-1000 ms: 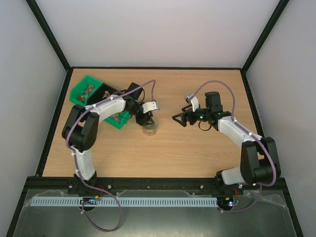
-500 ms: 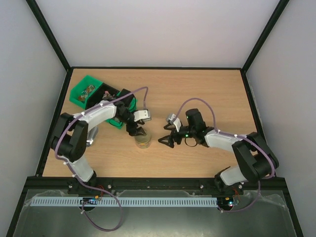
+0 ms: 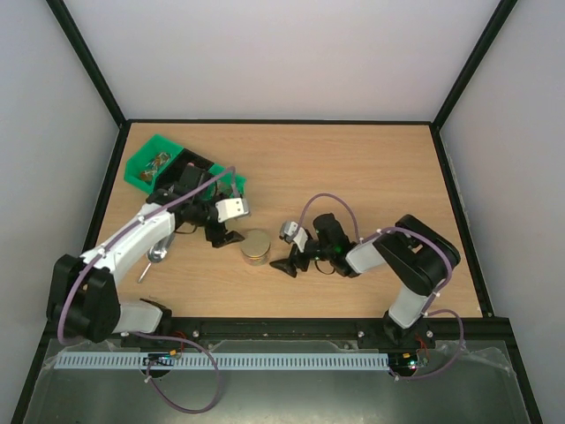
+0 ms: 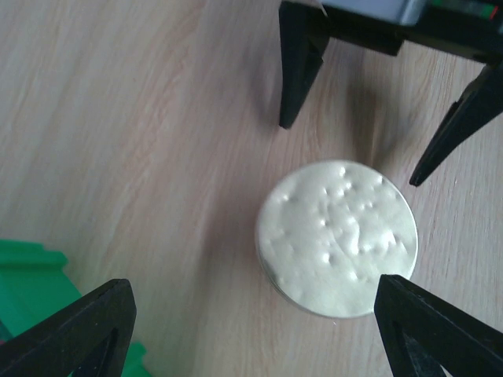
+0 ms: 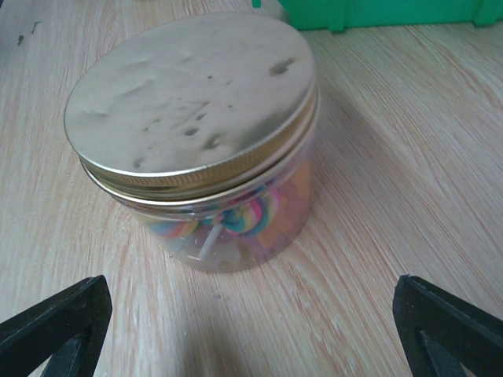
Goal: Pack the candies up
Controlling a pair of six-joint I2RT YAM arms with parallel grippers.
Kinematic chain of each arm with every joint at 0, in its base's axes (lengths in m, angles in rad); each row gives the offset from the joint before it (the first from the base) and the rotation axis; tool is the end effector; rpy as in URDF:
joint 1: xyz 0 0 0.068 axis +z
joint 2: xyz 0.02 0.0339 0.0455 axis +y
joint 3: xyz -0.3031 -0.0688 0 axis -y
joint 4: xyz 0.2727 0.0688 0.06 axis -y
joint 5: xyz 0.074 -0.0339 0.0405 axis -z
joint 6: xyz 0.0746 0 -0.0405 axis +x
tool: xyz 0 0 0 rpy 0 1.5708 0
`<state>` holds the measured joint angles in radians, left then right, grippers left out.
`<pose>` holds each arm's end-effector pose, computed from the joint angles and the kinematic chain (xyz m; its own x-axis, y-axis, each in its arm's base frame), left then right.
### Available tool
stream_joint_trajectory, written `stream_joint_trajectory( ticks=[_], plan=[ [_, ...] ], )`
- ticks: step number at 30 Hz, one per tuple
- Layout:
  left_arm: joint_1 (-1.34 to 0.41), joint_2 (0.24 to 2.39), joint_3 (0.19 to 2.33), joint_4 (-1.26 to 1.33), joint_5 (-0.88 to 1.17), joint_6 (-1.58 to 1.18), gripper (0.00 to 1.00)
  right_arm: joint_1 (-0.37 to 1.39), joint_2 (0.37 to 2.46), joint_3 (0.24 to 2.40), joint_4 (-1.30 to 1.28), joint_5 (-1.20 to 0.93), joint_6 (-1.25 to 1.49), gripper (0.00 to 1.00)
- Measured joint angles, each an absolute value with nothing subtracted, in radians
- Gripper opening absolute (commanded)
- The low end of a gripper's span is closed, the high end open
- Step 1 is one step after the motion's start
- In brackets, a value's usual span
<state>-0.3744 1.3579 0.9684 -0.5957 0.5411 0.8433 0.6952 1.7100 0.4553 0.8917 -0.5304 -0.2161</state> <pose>0.2719 -0.1481 0.2468 -0.0838 0.7207 -0.6881 0.9639 0.2337 0.1273 0.2317 0.2424 0.1240 -0.0700 -0.2992 -0.9516 -0.9529 0.3024 -0.0250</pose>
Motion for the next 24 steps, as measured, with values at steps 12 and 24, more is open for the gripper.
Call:
stream_joint_trajectory(
  ticks=[12, 24],
  plan=[
    [-0.551, 1.201, 0.747, -0.476, 0.423, 0.809, 0.69, 0.757, 1.827, 0.510, 0.981, -0.532, -0.277, 0.99],
    [-0.685, 1.157, 0.626, -0.324, 0.349, 0.783, 0.52, 0.773, 1.917, 0.581, 1.020, -0.517, -0.281, 0.99]
  ],
)
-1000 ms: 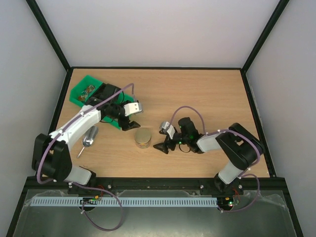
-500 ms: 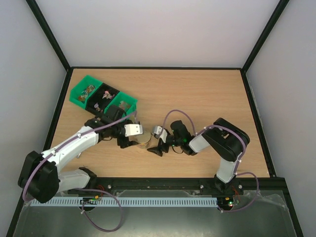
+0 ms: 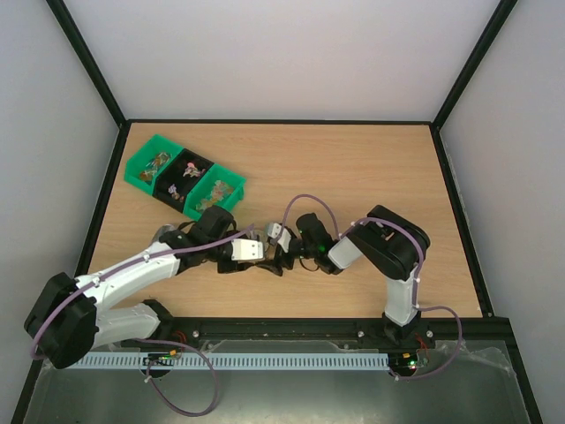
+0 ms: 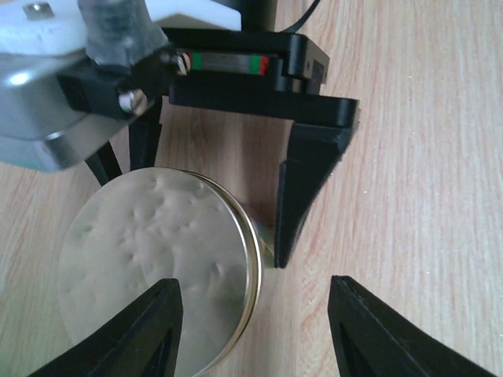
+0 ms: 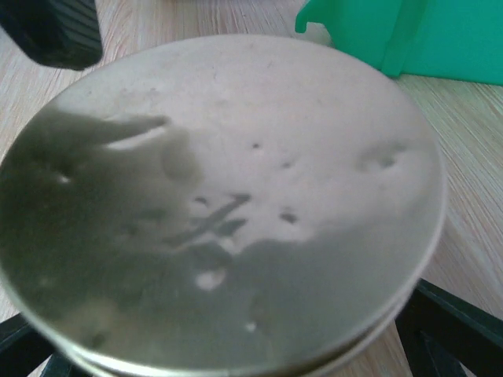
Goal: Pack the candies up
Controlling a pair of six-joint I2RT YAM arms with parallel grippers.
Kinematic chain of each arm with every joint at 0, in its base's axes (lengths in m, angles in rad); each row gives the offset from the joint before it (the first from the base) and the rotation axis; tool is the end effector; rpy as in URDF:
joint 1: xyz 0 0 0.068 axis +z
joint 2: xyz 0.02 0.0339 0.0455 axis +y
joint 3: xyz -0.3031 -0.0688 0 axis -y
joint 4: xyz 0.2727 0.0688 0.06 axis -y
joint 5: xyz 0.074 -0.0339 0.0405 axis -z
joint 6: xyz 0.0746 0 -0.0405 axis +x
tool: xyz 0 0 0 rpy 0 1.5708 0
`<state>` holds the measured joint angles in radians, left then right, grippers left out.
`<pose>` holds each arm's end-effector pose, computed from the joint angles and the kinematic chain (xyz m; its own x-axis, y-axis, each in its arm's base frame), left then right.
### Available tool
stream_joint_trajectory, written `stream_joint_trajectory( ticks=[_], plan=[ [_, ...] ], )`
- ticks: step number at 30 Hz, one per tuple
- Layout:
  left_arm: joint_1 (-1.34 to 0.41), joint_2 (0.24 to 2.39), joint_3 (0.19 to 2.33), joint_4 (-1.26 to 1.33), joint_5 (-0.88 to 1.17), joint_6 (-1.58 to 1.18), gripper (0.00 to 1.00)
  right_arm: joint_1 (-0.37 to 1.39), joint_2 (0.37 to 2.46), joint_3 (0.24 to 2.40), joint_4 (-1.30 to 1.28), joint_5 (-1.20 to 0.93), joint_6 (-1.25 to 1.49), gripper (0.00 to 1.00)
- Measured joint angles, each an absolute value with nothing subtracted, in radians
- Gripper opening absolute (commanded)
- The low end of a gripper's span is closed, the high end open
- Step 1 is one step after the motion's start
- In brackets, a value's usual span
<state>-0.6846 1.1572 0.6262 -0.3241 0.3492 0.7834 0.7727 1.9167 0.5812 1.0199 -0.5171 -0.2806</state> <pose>0.1839 -0.1831 0.1959 0.1279 0.7516 -0.6471 0.9568 0.0784 0.2801 0.2440 0.2894 0.1044 0.0477 -0.2897 -0.9559 -0.9680 0.2228 -0.1158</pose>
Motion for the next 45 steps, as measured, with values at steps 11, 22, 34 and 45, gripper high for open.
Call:
stream_joint_trajectory(
  ticks=[11, 22, 34, 45],
  plan=[
    [-0.707, 1.191, 0.616, -0.220, 0.271, 0.789, 0.39, 0.796, 1.947, 0.596, 1.045, -0.515, -0.277, 0.91],
    [-0.715, 1.204, 0.587, -0.186, 0.234, 0.821, 0.29, 0.798, 1.954, 0.597, 1.054, -0.495, -0.274, 0.75],
    [-0.690, 1.169, 0.554, -0.171, 0.221, 0.852, 0.27, 0.798, 1.954, 0.588, 1.069, -0.481, -0.274, 0.65],
    [-0.532, 1.104, 0.533, -0.231, 0.226, 0.927, 0.33, 0.799, 1.944, 0.557, 1.096, -0.471, -0.266, 0.62]
  ],
)
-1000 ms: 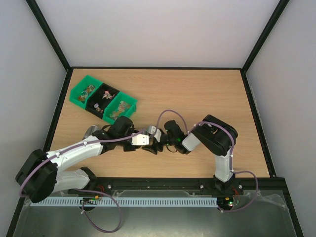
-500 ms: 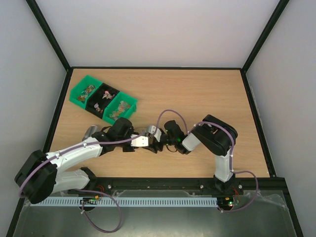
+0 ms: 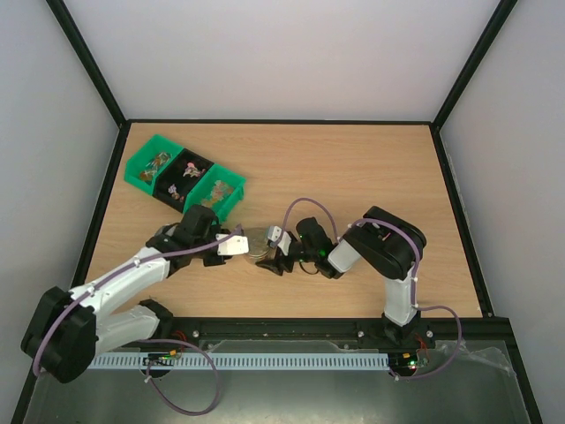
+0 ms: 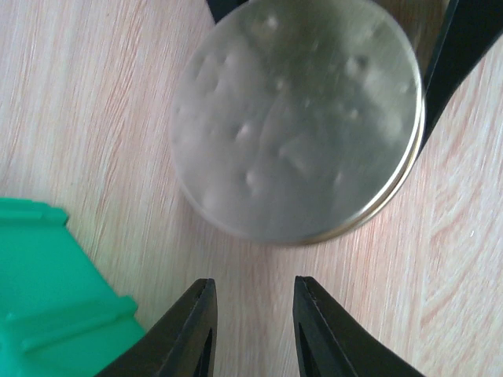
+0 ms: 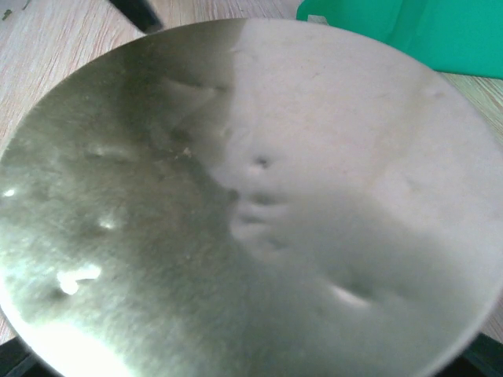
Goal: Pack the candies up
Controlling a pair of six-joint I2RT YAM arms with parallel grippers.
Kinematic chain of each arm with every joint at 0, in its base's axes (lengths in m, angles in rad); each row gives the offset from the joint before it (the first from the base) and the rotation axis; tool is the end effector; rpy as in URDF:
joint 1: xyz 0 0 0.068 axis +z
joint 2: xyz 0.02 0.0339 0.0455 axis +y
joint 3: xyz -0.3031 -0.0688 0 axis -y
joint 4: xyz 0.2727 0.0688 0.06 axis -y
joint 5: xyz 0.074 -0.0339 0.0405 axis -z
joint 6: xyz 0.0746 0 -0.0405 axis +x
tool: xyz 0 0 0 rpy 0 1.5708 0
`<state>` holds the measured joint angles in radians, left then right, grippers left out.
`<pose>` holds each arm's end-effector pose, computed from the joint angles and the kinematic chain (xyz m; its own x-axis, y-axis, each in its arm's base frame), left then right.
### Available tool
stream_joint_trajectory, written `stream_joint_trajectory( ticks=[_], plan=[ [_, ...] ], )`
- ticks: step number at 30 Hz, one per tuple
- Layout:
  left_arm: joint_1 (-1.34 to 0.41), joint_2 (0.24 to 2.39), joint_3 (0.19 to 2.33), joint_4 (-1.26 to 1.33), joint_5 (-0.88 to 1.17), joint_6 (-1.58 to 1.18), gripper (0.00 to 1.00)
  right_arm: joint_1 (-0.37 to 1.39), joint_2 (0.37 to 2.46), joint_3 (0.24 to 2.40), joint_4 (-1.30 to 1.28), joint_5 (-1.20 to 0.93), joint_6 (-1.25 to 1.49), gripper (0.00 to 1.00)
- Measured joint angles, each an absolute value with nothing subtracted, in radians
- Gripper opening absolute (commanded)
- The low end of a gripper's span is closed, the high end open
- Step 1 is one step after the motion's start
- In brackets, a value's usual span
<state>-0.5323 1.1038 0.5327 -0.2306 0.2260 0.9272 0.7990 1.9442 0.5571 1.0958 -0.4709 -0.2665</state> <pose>0.2047 -0.1400 0.1818 0.1316 0.8273 -0.5461 0.8726 0.1647 0.4597 0.2365 0.2916 0.0982 0.0548 -0.2802 -0.9584 -0.9612 0.2449 -0.1266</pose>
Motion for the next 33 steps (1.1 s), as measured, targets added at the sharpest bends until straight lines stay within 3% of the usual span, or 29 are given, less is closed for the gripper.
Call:
stream_joint_trajectory(
  ticks=[6, 14, 23, 33],
  plan=[
    [-0.599, 1.043, 0.534, -0.258, 0.286, 0.914, 0.39, 0.799, 1.944, 0.557, 1.097, -0.470, -0.262, 0.61],
    [-0.702, 1.119, 0.546, -0.195, 0.321, 0.845, 0.41, 0.799, 1.944, 0.557, 1.097, -0.469, -0.257, 0.61],
    [-0.726, 1.207, 0.564, -0.130, 0.294, 0.826, 0.33, 0.799, 1.944, 0.557, 1.097, -0.469, -0.258, 0.58],
    [-0.686, 1.145, 0.516, -0.128, 0.243, 0.863, 0.30, 0.799, 1.934, 0.542, 1.099, -0.466, -0.262, 0.55]
  ],
)
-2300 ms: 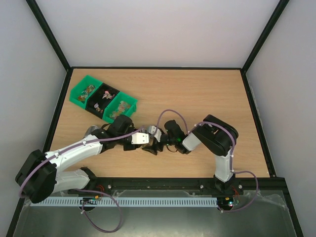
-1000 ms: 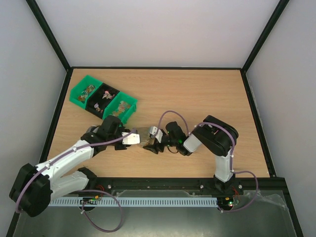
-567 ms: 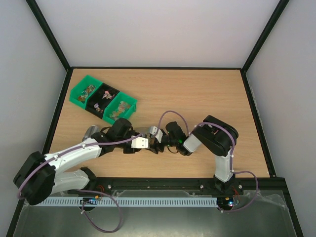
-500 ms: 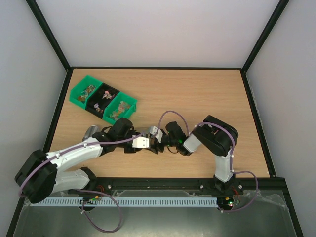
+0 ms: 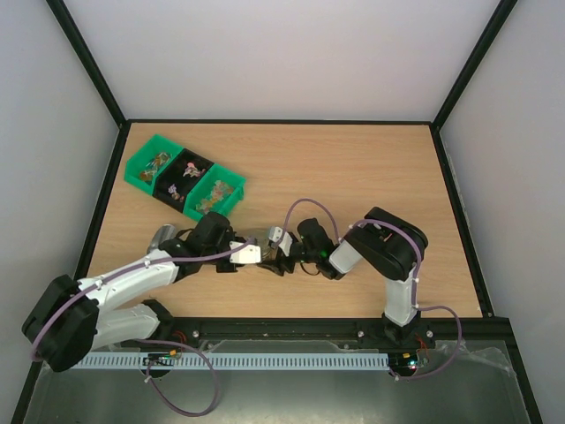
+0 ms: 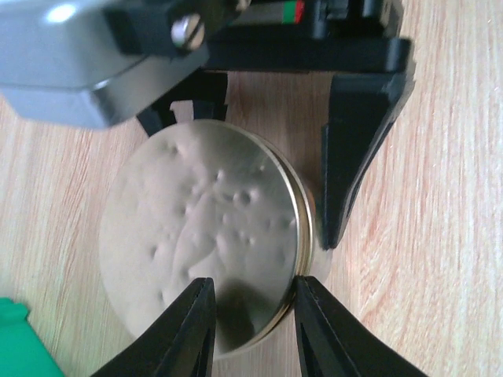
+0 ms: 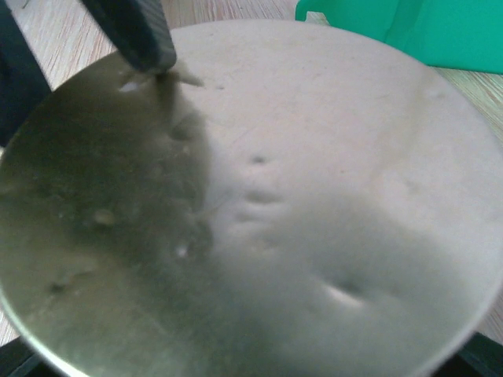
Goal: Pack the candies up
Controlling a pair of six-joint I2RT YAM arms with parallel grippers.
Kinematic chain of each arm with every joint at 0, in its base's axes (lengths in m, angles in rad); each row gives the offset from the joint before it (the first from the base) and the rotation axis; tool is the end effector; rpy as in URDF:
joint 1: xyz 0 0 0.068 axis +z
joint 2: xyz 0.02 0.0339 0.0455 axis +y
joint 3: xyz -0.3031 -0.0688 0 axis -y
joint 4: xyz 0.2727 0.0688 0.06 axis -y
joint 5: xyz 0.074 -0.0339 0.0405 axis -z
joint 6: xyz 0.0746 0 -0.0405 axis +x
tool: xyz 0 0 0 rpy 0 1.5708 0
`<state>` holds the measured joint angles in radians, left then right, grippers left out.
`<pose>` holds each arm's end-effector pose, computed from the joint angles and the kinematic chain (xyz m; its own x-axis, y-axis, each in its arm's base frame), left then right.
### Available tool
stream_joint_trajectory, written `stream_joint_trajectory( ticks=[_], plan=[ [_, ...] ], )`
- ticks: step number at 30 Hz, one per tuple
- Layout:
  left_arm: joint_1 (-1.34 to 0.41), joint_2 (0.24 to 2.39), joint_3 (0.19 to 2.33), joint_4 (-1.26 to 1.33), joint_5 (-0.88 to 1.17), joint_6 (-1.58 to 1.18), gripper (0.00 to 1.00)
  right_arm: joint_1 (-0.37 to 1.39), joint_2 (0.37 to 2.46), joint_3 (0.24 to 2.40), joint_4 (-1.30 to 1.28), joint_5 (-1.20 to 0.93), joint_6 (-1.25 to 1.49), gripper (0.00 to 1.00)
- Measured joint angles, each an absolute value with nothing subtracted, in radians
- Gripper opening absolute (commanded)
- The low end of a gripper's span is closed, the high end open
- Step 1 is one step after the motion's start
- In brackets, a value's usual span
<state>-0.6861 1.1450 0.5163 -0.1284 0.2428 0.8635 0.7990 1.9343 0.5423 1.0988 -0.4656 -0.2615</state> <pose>0.1875 -0.1767 0.1771 0.2249 0.7695 -0.5978 0.8914 0.0853 0.4452 0.2340 0.2885 0.0985 0.0483 -0.2816 -0.9583 -0.9603 0.2509 -0.1222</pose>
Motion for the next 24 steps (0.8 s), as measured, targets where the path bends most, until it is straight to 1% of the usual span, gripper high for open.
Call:
stream_joint_trajectory(
  ticks=[7, 12, 15, 18, 24],
  plan=[
    [-0.598, 1.129, 0.505, -0.139, 0.241, 0.892, 0.30, 0.798, 1.930, 0.535, 1.103, -0.454, -0.257, 0.54],
    [-0.549, 1.108, 0.506, -0.188, 0.237, 0.916, 0.35, 0.799, 1.926, 0.530, 1.105, -0.458, -0.257, 0.53],
    [-0.566, 1.076, 0.514, -0.228, 0.289, 0.915, 0.36, 0.799, 1.926, 0.530, 1.105, -0.459, -0.253, 0.53],
    [-0.621, 1.069, 0.539, -0.234, 0.327, 0.886, 0.37, 0.799, 1.926, 0.530, 1.105, -0.458, -0.247, 0.53],
    [-0.718, 1.137, 0.571, -0.175, 0.355, 0.799, 0.38, 0.799, 1.926, 0.530, 1.105, -0.458, -0.239, 0.53]
  ],
)
